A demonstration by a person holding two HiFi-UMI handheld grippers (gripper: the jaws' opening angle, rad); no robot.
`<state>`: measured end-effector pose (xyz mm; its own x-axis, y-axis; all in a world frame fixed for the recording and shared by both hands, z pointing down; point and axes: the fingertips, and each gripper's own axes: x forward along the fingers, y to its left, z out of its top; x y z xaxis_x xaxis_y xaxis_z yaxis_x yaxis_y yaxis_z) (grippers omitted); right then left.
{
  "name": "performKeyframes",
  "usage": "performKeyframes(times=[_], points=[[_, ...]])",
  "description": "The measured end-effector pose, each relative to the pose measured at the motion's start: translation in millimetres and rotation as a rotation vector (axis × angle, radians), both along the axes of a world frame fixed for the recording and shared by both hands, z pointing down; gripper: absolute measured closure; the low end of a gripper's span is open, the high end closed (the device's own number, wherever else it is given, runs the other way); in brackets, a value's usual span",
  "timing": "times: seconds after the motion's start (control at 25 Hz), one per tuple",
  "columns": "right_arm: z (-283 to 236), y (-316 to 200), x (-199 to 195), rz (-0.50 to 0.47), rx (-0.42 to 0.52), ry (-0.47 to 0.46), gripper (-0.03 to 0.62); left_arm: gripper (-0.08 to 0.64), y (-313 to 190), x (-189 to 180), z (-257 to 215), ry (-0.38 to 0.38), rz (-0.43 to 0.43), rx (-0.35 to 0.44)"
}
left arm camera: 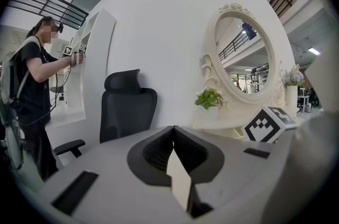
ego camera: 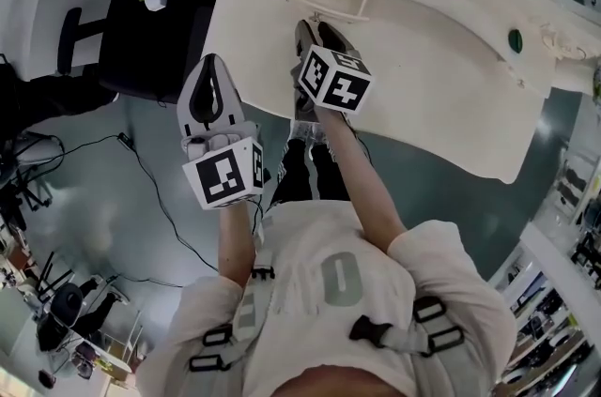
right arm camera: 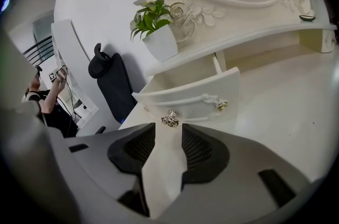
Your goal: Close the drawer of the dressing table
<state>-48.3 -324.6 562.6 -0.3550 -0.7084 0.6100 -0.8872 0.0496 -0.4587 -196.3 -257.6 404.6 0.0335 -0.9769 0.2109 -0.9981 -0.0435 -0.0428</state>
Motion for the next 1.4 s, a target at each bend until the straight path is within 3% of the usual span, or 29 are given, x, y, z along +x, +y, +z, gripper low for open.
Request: performKeyframes(times=[0.36,1.4], points=[[-4,-10,4,0.040,0.019,0.010,0.492,0.540,-5,-8,10,0.011,-0.017,-0.009],[-4,-13,11,0.020,0.038,0.058,0.494,0.540,-13,-5,14,0.017,-0.006,-0.014]])
